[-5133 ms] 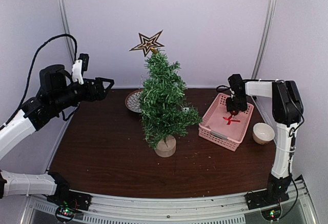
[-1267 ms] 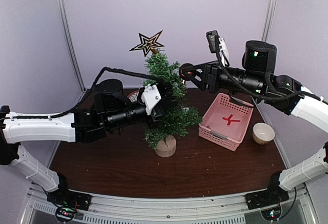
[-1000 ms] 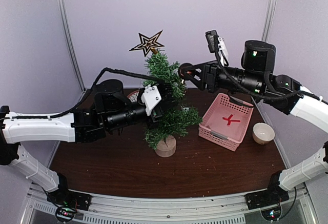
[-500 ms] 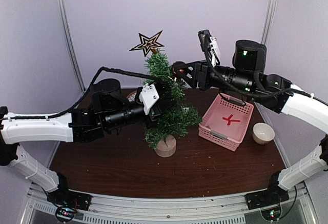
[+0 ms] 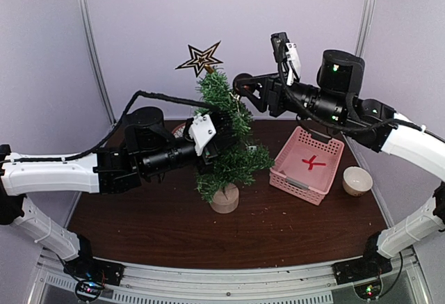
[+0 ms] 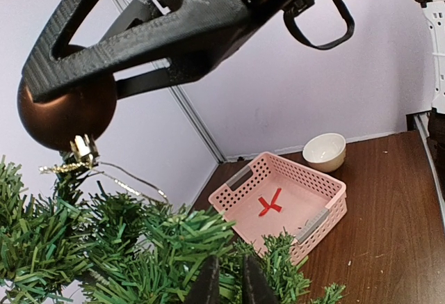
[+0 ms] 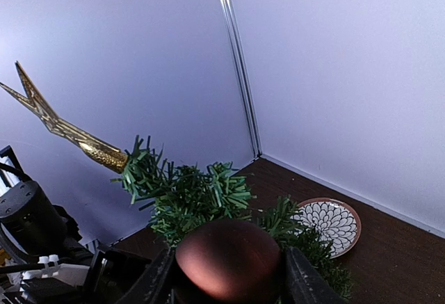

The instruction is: Decorate the small christmas tree

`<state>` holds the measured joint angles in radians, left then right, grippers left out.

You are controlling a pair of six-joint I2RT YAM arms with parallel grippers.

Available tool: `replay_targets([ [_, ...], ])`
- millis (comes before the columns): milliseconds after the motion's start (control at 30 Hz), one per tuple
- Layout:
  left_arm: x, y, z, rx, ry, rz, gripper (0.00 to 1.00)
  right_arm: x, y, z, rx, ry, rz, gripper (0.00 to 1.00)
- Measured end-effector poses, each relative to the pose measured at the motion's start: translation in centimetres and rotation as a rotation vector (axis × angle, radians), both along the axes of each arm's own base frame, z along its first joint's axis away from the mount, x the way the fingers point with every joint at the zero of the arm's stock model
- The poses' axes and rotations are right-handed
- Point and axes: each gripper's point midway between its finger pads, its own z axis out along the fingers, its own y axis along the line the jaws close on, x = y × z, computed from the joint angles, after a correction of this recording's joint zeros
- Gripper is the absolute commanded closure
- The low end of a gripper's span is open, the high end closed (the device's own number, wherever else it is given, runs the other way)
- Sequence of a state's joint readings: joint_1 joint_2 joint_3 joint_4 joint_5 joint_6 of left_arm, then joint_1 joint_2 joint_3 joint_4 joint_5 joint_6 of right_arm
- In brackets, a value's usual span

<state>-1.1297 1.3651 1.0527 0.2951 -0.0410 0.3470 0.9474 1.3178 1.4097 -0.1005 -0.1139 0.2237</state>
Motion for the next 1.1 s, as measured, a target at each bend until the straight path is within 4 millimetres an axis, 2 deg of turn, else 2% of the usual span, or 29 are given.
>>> replay_targets([
  [100,0.0,0.0,0.0,0.000,0.000,0.000,0.86,0.2,0.1,0.1,-0.002,-0.022,-0.005,0.67],
  [333,0.0,0.0,0.0,0.000,0.000,0.000,0.86,0.7,0.8,-1.4,-0.038,-0.045,-0.004,0.68],
  [633,0.0,0.0,0.0,0.000,0.000,0.001,0.87,-0.2,1.2,-3.4,-0.063,-0.114,0.047,0.68],
  [767,0.0,0.0,0.0,0.000,0.000,0.001,0.87,-0.6,0.8,-3.3,-0.055,-0.149,0.055,0.68],
  [967,0.0,0.0,0.0,0.001,0.000,0.001,0.87,-1.5,-0.2,-1.5,-0.017,-0.209,0.054,0.69],
  [1100,0.0,0.0,0.0,0.000,0.000,0.001,0.87,-1.8,-0.8,-1.0,-0.011,-0.232,0.048,0.69],
])
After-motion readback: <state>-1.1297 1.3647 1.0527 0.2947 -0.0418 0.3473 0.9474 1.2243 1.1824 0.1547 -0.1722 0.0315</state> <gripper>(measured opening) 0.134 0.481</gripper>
